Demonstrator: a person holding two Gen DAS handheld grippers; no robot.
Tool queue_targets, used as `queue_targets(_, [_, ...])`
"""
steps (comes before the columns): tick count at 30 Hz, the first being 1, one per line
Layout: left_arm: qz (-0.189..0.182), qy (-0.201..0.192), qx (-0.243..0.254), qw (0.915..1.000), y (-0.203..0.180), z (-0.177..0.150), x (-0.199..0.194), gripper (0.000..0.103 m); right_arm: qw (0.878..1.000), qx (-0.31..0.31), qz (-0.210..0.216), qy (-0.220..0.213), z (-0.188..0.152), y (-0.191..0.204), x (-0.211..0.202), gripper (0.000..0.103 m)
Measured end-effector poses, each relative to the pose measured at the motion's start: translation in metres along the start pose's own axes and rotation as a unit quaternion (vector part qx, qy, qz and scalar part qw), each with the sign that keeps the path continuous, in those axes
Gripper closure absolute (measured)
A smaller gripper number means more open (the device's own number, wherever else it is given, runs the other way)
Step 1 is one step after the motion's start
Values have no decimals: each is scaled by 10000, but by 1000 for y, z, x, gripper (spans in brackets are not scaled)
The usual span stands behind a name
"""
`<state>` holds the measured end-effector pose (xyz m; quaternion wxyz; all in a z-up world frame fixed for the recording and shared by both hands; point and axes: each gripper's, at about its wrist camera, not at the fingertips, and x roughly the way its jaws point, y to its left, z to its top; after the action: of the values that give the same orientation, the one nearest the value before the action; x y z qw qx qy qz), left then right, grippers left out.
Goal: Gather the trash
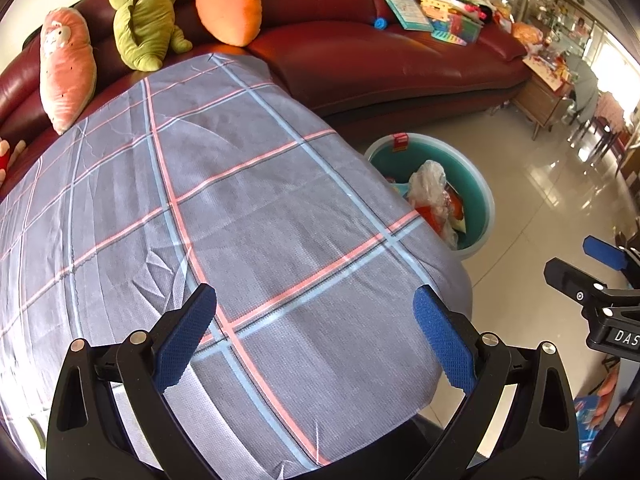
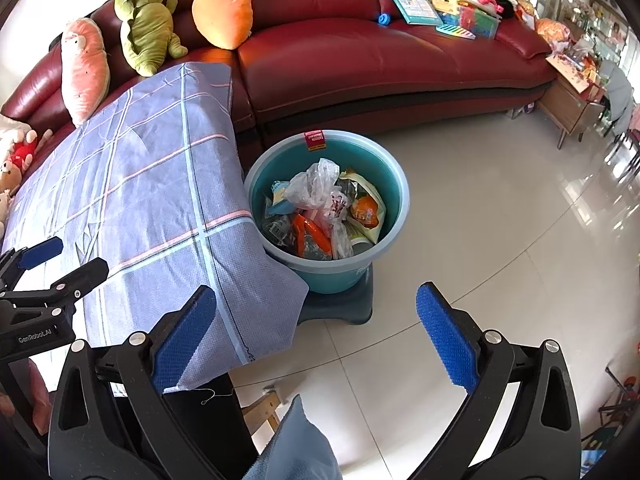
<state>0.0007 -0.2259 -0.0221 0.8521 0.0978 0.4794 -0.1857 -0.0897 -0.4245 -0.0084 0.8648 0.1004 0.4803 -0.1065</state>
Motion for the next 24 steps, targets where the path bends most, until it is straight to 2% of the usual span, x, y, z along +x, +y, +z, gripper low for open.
queue_targets(24, [174, 42, -59, 9998, 3, 3, 11, 4, 9999, 27, -52, 98, 4, -5, 15, 7])
